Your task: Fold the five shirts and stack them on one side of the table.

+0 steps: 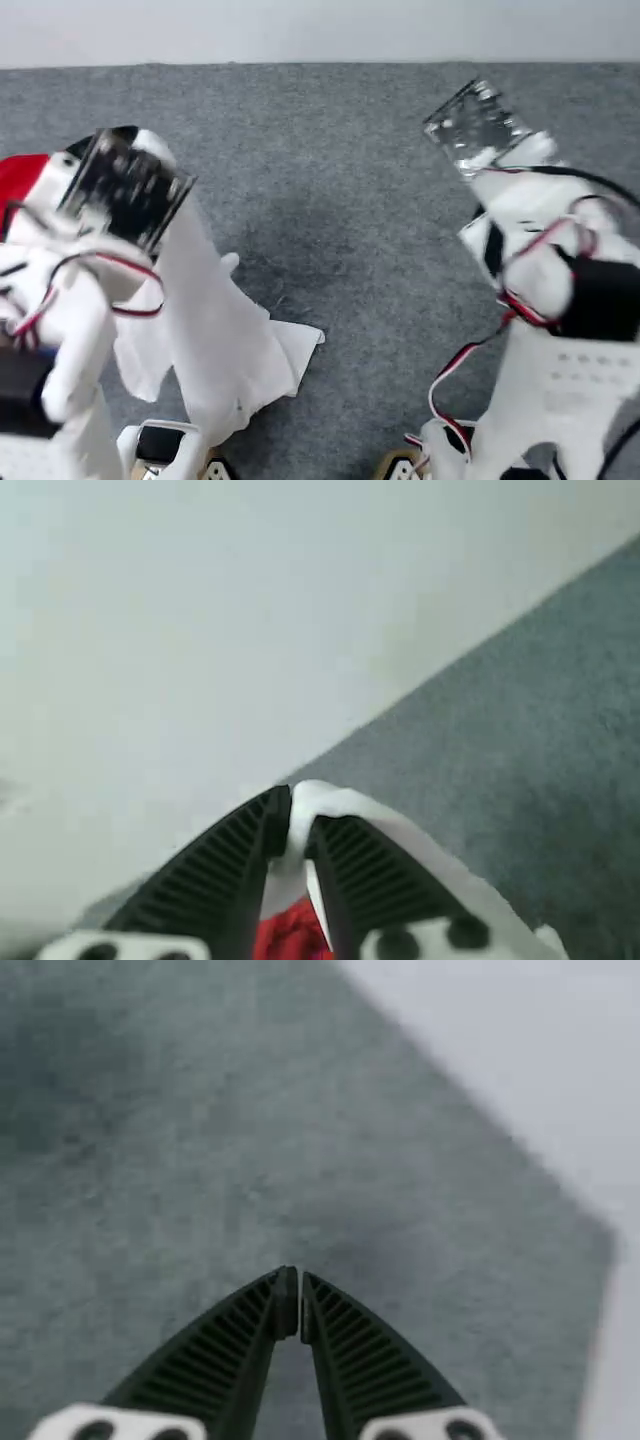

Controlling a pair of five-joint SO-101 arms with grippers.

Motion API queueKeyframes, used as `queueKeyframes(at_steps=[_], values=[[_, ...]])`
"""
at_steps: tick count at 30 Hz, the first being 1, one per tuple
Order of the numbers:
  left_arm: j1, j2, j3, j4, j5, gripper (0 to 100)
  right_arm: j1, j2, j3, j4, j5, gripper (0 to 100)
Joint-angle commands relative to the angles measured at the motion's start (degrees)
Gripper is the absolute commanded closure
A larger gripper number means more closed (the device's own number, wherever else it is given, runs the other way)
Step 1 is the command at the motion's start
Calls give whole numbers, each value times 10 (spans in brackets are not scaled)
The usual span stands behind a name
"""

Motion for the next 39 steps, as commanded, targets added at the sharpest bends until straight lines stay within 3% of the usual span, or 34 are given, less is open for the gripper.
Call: queueKeyframes(at_steps=[1,5,9,13,26,39], values=[[5,19,5,37,4,986,-51,-15,102,12,-44,987],[-4,32,69,84,3,986,-128,-2,217,-44,-104,987],[-75,32,146,69,-7,986,-206,50,293,-118,-162,986],[-163,32,208,41,-63,986,-271,141,296,-164,-207,950],[-318,32,318,-48,-135,986,-438,444,73,-195,-252,817],[-329,32,327,-54,-135,986,-514,562,-55,-138,-258,812]])
